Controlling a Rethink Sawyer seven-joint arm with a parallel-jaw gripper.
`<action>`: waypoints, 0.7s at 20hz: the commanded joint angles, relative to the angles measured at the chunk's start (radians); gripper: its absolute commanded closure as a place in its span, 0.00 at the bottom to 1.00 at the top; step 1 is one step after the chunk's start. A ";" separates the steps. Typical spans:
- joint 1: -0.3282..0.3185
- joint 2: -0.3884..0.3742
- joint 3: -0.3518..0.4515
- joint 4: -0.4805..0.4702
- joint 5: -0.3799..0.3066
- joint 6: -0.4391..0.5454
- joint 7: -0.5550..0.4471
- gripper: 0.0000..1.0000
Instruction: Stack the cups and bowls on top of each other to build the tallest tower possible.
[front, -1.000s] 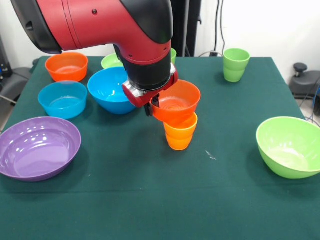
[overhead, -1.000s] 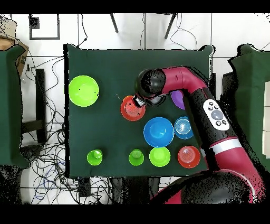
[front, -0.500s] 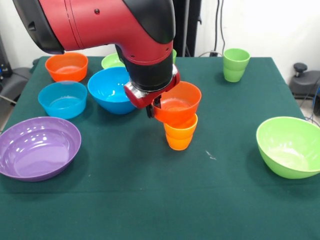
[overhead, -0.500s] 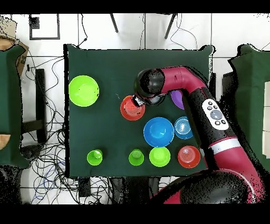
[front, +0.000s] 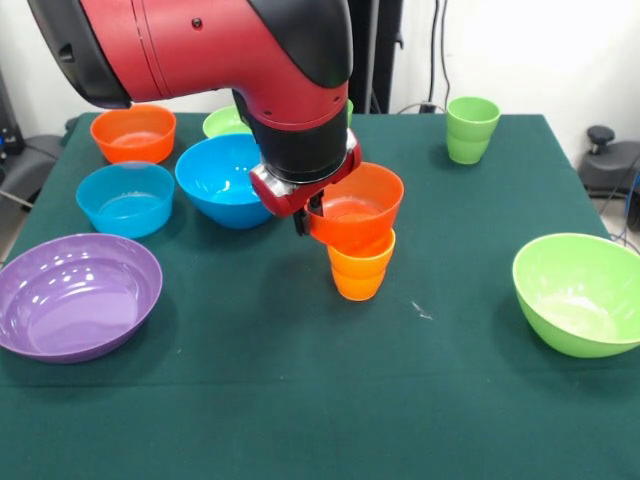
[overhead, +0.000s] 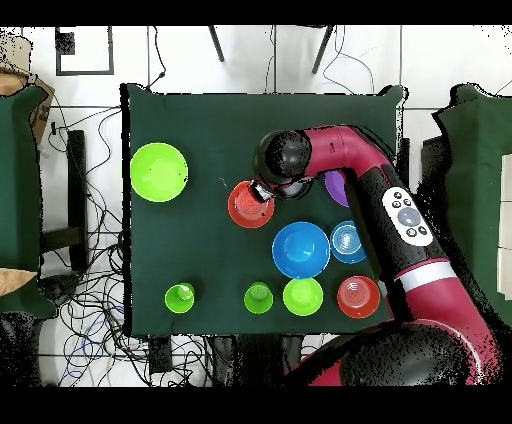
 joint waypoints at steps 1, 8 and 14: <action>0.054 0.029 -0.054 0.014 -0.028 -0.069 -0.043 1.00; 0.073 0.036 -0.060 -0.003 -0.034 -0.070 -0.030 1.00; 0.086 0.046 -0.062 -0.021 -0.032 -0.071 -0.027 1.00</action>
